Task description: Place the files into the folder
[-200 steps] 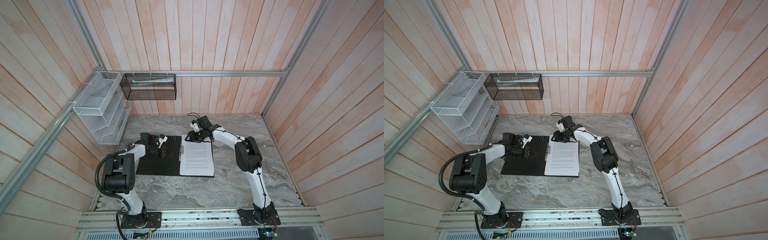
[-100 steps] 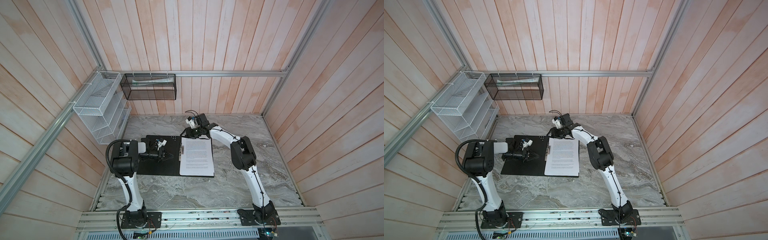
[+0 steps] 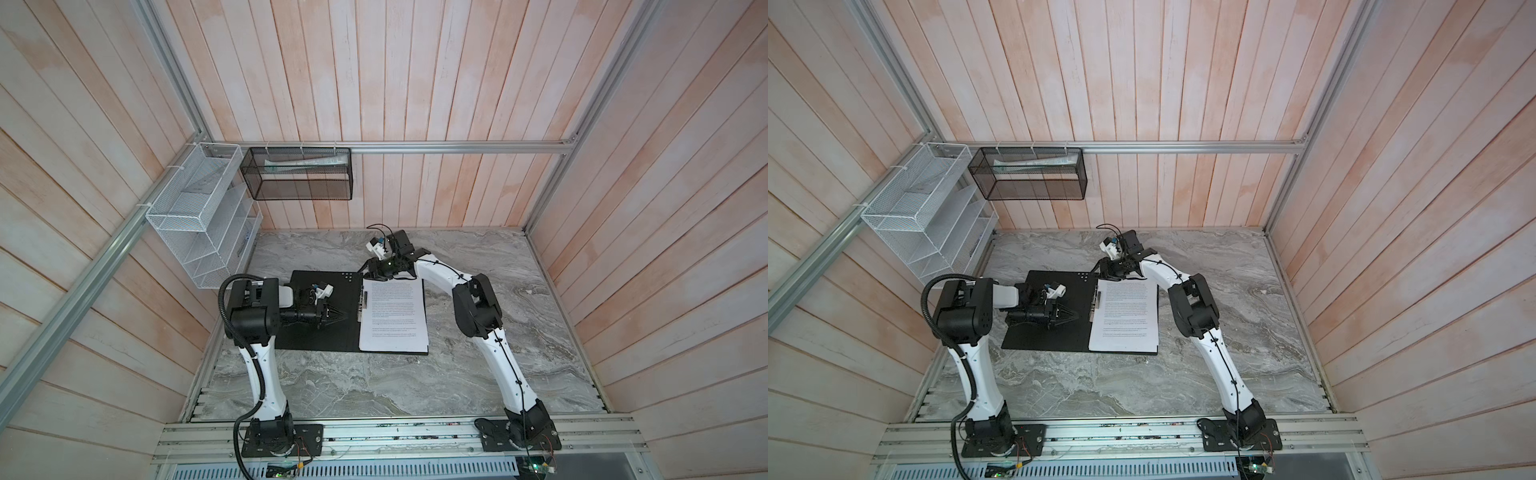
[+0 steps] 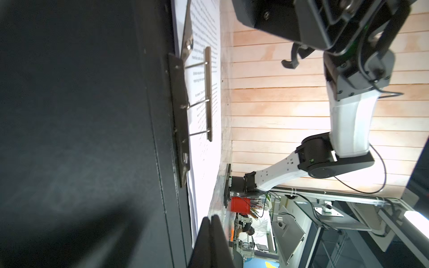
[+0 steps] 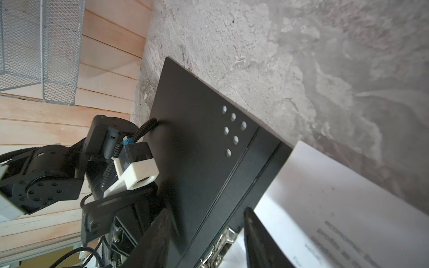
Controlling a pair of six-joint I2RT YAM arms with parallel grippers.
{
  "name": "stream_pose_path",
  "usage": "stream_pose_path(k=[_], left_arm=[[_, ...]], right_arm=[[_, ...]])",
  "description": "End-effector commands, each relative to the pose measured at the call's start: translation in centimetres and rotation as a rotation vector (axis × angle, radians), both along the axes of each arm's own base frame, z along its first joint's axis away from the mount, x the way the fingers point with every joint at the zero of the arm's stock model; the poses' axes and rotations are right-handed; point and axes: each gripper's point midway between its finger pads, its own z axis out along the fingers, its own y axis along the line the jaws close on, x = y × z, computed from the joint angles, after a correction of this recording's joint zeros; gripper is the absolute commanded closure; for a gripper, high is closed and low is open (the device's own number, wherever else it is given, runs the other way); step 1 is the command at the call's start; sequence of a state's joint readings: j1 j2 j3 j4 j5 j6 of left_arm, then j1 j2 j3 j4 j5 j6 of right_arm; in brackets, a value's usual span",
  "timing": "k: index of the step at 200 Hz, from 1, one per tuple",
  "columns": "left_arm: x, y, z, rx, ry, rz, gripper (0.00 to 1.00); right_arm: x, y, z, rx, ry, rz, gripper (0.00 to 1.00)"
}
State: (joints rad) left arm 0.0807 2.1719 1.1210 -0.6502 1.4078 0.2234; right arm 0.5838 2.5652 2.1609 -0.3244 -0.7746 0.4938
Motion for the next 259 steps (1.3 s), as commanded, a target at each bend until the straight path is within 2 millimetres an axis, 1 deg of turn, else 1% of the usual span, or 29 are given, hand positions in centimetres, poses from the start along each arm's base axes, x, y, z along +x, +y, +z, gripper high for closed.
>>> stream_pose_path(k=[1, 29, 94, 142, 173, 174, 175, 178, 217, 236, 259], left_arm=[[-0.8, 0.1, -2.0, -0.016, 0.056, -0.005, 1.0], [-1.0, 0.1, -2.5, -0.03, 0.077, -0.006, 1.0], [-1.2, 0.3, -3.1, -0.067, 0.119, 0.003, 1.0], [-1.2, 0.4, -3.4, -0.055, 0.129, 0.004, 1.0], [-1.2, 0.6, -3.5, -0.056, 0.134, 0.009, 1.0], [-1.2, 0.6, -3.5, -0.056, 0.134, 0.01, 1.0], [-1.3, 0.6, -3.5, -0.056, 0.137, 0.011, 1.0], [-1.3, 0.6, -3.5, -0.058, 0.138, 0.011, 1.0], [-1.3, 0.8, -3.6, -0.06, 0.14, 0.017, 1.0], [-1.3, 0.9, -3.6, -0.059, 0.138, 0.018, 1.0], [-1.2, 0.9, -3.6, -0.06, 0.14, 0.019, 1.0]], right_arm=[[-0.7, 0.2, -1.4, -0.004, 0.049, 0.033, 0.5], [-0.9, 0.2, -2.2, -0.017, 0.061, 0.039, 0.5], [-1.1, 0.9, -1.3, 0.012, 0.064, 0.056, 0.53], [-1.4, 0.8, -2.1, -0.013, 0.077, 0.055, 0.54], [-1.4, 0.9, -1.6, -0.011, 0.076, 0.06, 0.56], [-1.5, 0.8, -2.4, -0.019, 0.088, 0.06, 0.56], [-1.5, 0.8, -2.9, -0.024, 0.093, 0.06, 0.56], [-1.5, 0.7, -3.4, -0.033, 0.1, 0.057, 0.56], [-1.8, 0.7, -4.6, -0.066, 0.11, 0.061, 0.59], [-2.0, 0.7, -4.6, -0.071, 0.11, 0.065, 0.59], [-2.2, 1.0, -4.0, -0.064, 0.1, 0.075, 0.6]])
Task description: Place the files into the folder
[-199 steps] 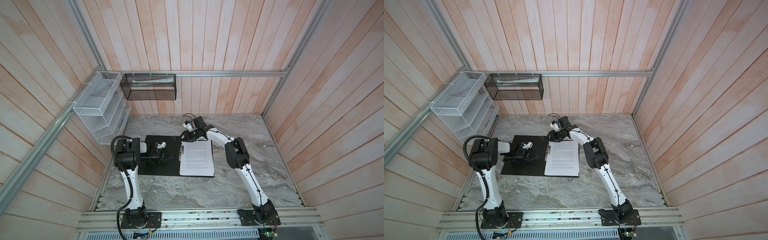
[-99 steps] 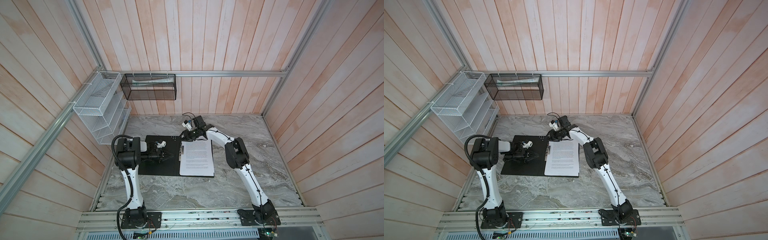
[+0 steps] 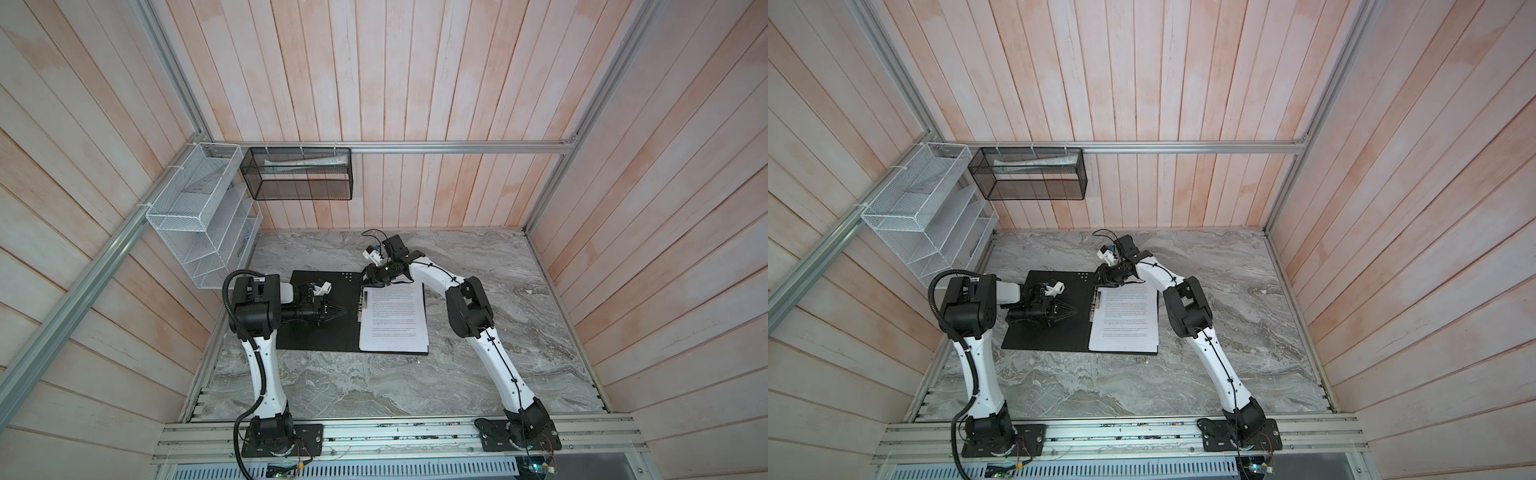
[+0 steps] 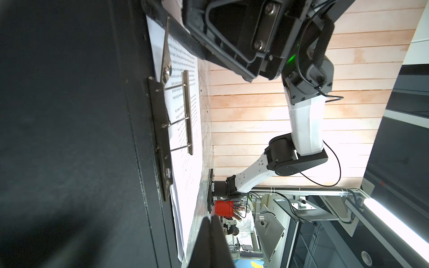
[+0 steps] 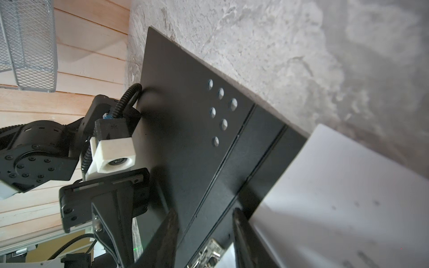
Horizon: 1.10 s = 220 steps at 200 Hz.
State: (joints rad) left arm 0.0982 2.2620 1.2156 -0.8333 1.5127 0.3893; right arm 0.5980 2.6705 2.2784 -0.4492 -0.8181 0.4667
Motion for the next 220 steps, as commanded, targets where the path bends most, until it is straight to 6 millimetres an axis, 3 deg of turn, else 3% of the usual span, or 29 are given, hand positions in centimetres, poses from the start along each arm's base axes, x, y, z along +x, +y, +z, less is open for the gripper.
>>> stream_pose_path(k=[1, 59, 86, 88, 92, 220], left_arm=[[-2.3, 0.4, -4.4, 0.045, 0.138, -0.011, 1.0], [-2.2, 0.5, -4.7, 0.047, 0.148, -0.008, 1.0], [-2.2, 0.4, -4.7, 0.049, 0.146, -0.008, 1.0], [-2.2, 0.5, -4.7, 0.049, 0.146, -0.007, 1.0], [-2.2, 0.5, -4.7, 0.05, 0.145, -0.007, 1.0], [-2.1, 0.4, -4.7, 0.064, 0.137, -0.006, 1.0]], right_arm=[[-0.8, 0.2, -0.9, -0.027, 0.01, 0.019, 0.6], [-1.2, 0.5, 0.9, -0.006, -0.005, 0.035, 0.65], [-1.5, 0.7, 0.7, -0.011, -0.004, 0.044, 0.66], [-1.5, 0.8, 2.2, 0.003, -0.023, 0.045, 0.66], [-1.5, 0.9, 2.8, 0.008, -0.032, 0.045, 0.66], [-3.6, 1.2, 5.8, -0.009, -0.068, 0.088, 0.67]])
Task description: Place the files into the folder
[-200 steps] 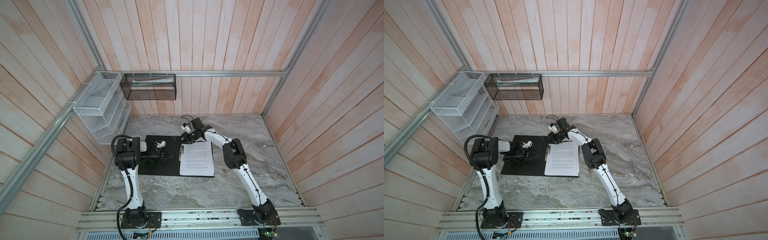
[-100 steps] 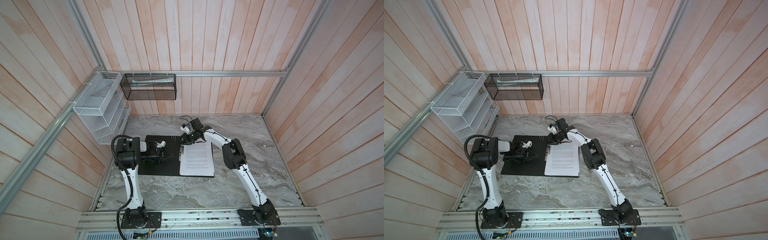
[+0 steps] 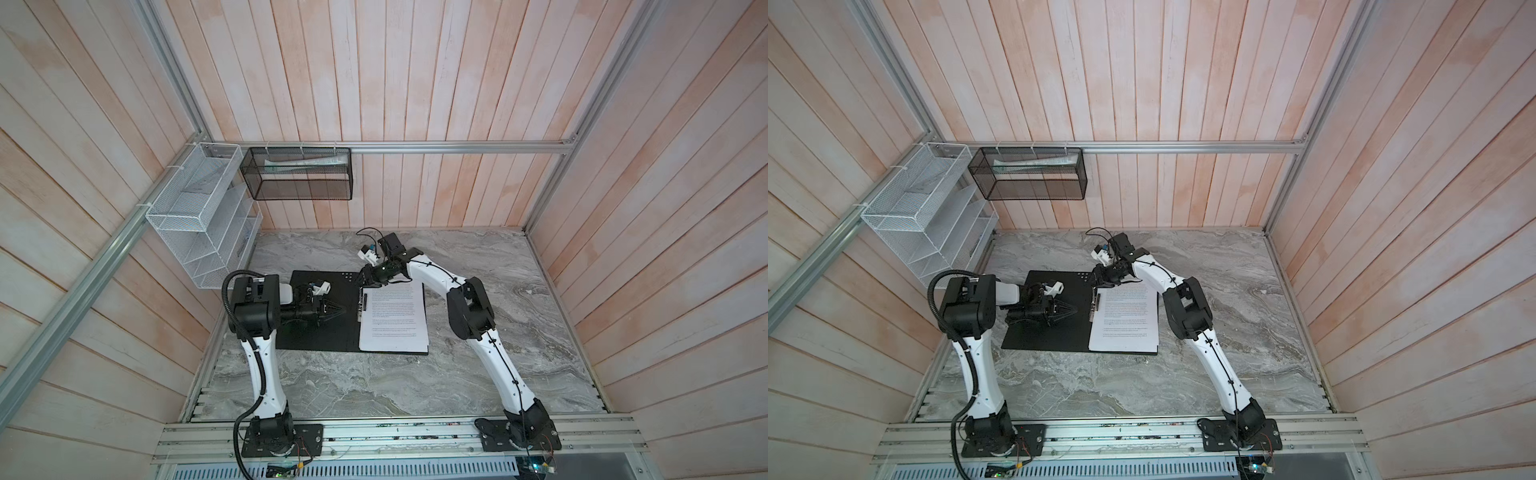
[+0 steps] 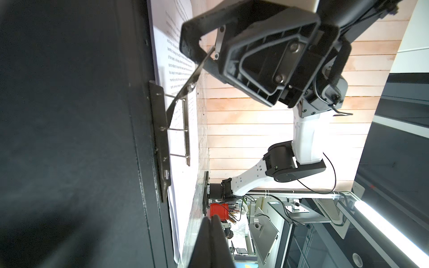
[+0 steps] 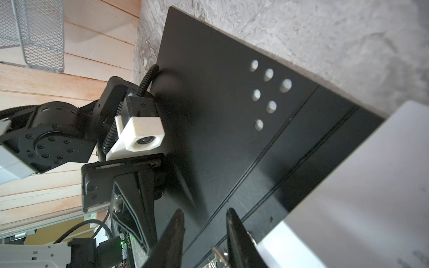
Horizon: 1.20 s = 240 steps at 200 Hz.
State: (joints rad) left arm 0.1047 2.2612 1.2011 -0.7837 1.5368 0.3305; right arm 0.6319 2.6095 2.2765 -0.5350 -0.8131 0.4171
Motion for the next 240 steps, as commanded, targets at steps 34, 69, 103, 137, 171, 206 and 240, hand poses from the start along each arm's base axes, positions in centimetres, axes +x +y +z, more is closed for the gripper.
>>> stream_pose_path(k=[34, 69, 103, 137, 171, 206, 240], left_arm=[[-2.4, 0.2, -4.8, 0.088, 0.118, -0.025, 1.0], [-2.4, 0.2, -4.8, 0.091, 0.117, -0.025, 1.0], [-2.4, 0.2, -4.8, 0.091, 0.116, -0.025, 1.0], [-2.4, 0.1, -4.8, 0.09, 0.117, -0.026, 1.0], [-2.4, 0.2, -4.9, 0.089, 0.122, -0.024, 1.0], [-2.3, 0.2, -4.9, 0.091, 0.122, -0.024, 1.0], [-2.3, 0.2, -4.9, 0.091, 0.121, -0.024, 1.0]], right_arm=[[-3.1, 0.8, 4.2, -0.008, -0.053, 0.065, 0.67], [-4.7, 0.9, 4.1, -0.03, -0.048, 0.09, 0.67], [-5.7, 0.6, 3.8, -0.044, -0.039, 0.104, 0.67], [-6.3, 0.3, 4.3, -0.056, -0.042, 0.098, 0.67], [-7.4, -0.1, 3.9, -0.098, -0.042, 0.096, 0.67], [-8.5, -0.6, 2.9, -0.13, -0.02, 0.11, 0.67], [-8.9, -0.8, 2.3, -0.143, -0.007, 0.119, 0.67]])
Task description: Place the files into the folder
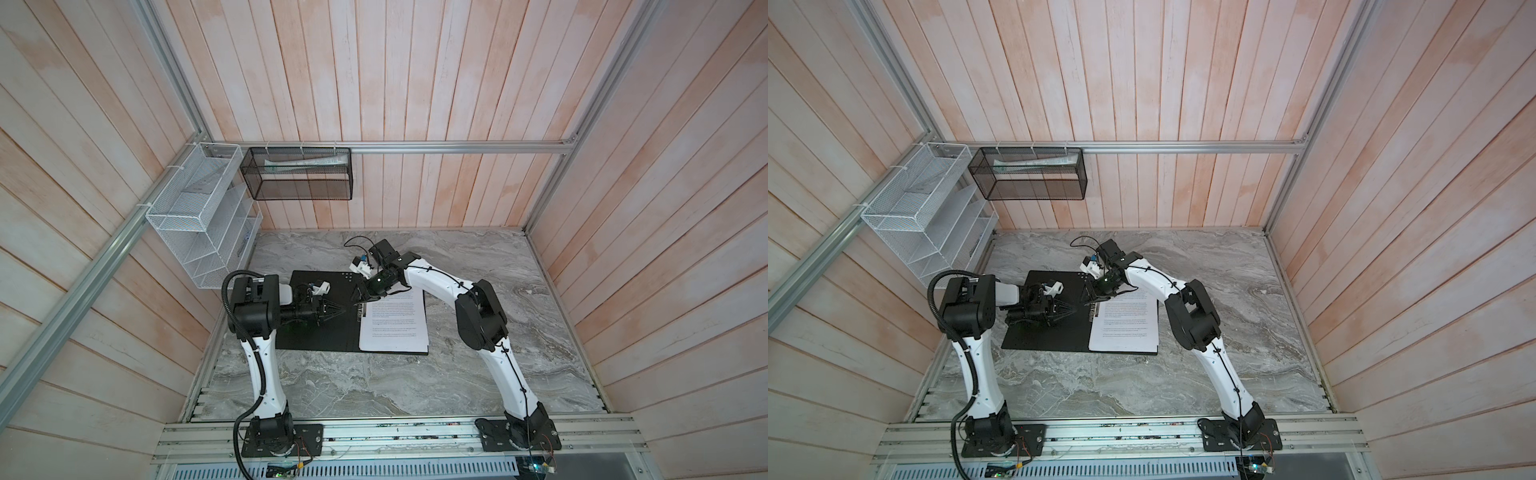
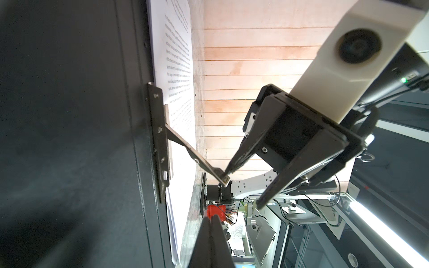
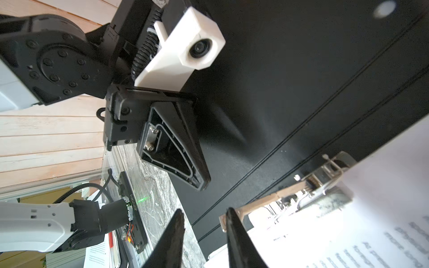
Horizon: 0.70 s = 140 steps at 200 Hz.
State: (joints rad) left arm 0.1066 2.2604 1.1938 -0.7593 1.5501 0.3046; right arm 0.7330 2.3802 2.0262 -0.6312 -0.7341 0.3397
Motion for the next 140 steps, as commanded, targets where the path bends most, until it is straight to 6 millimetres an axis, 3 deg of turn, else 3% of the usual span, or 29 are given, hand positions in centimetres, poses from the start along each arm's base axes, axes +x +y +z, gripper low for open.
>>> stream_pose_path(k=[1, 74, 140], left_arm=[[-2.4, 0.1, -5.0, 0.104, 0.115, -0.031, 1.0], [-2.4, 0.1, -5.0, 0.102, 0.117, -0.032, 1.0], [-2.4, 0.1, -4.9, 0.101, 0.117, -0.03, 1.0]], right_arm=[[-0.9, -0.7, 0.1, -0.029, 0.005, 0.014, 0.67], [-1.7, -0.8, -0.7, -0.044, 0.025, 0.034, 0.68], [-2.9, -1.6, -2.8, -0.083, 0.07, 0.049, 0.79]])
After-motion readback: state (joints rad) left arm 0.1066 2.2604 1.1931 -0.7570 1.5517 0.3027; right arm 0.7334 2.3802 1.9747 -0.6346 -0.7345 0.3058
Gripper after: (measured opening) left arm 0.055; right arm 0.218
